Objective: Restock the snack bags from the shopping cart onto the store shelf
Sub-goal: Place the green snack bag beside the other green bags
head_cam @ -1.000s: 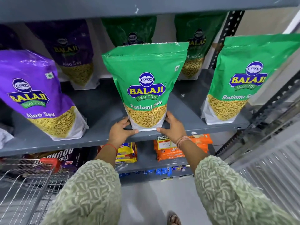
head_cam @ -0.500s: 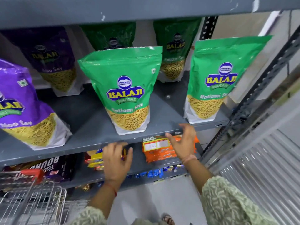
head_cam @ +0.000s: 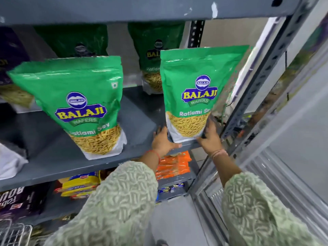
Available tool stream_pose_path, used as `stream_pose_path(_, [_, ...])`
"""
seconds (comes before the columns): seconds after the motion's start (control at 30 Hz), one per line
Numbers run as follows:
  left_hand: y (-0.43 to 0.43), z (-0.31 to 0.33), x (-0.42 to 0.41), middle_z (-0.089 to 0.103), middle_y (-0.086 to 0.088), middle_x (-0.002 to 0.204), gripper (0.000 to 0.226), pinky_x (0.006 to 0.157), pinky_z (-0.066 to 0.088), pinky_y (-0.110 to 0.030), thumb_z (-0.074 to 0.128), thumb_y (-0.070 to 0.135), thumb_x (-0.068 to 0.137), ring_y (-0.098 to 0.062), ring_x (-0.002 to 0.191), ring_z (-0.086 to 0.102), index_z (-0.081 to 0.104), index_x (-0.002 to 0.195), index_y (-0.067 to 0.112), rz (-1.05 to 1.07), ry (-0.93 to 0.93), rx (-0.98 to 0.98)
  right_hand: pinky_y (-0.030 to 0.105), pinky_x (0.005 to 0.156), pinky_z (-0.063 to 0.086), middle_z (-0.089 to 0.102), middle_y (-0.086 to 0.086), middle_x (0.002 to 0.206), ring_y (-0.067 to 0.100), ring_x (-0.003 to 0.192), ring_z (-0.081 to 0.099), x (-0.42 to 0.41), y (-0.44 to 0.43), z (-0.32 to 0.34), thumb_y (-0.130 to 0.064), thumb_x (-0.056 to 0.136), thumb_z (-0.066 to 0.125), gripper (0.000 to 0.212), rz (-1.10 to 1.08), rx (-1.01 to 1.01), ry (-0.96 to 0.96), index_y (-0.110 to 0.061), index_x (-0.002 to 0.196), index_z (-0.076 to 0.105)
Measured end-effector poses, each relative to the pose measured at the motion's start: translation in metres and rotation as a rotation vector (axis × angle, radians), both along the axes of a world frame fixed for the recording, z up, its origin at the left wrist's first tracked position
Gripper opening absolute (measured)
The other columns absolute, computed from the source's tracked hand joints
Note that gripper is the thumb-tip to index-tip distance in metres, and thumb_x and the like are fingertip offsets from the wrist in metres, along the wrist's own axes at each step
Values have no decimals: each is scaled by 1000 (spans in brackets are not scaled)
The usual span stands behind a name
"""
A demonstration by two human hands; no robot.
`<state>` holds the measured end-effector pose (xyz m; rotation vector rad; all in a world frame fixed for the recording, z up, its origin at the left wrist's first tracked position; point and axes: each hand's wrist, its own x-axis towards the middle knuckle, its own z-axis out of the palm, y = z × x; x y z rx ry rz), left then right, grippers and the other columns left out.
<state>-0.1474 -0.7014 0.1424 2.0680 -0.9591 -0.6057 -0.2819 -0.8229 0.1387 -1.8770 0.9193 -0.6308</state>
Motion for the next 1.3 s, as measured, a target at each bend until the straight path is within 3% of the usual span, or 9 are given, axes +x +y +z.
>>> stream_pose_path(0.13, [-2,-13,-3,44,-21,137,78,107,32,-46,76,34,66,-35,128,35,40,128,6,59,-123,14,33,94,37,45,22,137,37,123,44,-3,5,-6,3,79,60,66,-11,-154,46,-5,135,27])
stream_pose_path(0.53, [5,-10,1,40,-15,145,91,110,33,-45,75,31,69,-32,134,34,21,141,14,-3,-91,-30,26,95,37,49,12,131,32,121,47,-4,30,-9,-4,80,60,62,-126,-153,-31,-9,134,29])
stream_pose_path(0.6, [30,-5,0,51,-15,137,83,103,42,-40,70,31,75,-31,124,48,23,142,18,25,-86,-120,34,105,29,38,14,141,32,132,35,-6,56,-16,-15,80,60,63,-237,-220,-30,-5,134,30])
stream_pose_path(0.67, [70,-1,0,66,-15,114,59,93,42,-31,63,33,79,-31,106,60,44,131,15,87,-278,-272,45,104,28,35,22,143,33,134,32,-4,93,-26,-29,78,54,59,-265,-339,17,-4,128,38])
stream_pose_path(0.8, [174,-13,20,68,-13,90,34,83,37,-29,53,37,82,-20,92,52,60,102,12,328,-588,-381,39,104,29,49,26,126,28,121,38,36,177,-35,-35,80,49,47,130,-458,-1,-4,115,49])
stream_pose_path(0.93, [279,-10,72,64,-21,91,37,82,36,-33,50,35,82,-33,89,55,59,99,4,771,-567,-365,37,97,46,47,24,128,31,118,50,111,271,-28,-20,78,61,43,581,-417,18,-4,116,49])
stream_pose_path(1.07, [379,8,143,60,-29,100,41,88,41,-45,53,31,83,-40,97,56,56,105,-4,1142,-474,-449,34,105,38,40,15,135,27,123,45,187,370,-9,-26,84,53,48,938,-399,19,-6,126,41])
stream_pose_path(1.17, [451,18,198,58,-32,104,46,90,44,-49,59,29,78,-42,98,56,54,108,-6,1339,-402,-551,32,108,29,39,18,136,28,126,41,248,439,10,-23,84,55,49,1040,-351,-24,-5,126,39])
stream_pose_path(1.3, [531,15,271,53,-31,120,78,100,37,-39,72,36,60,-38,113,52,45,121,-5,1412,-321,-524,33,108,29,41,21,132,32,124,40,328,517,25,-18,78,64,58,1001,-164,-32,-2,126,36])
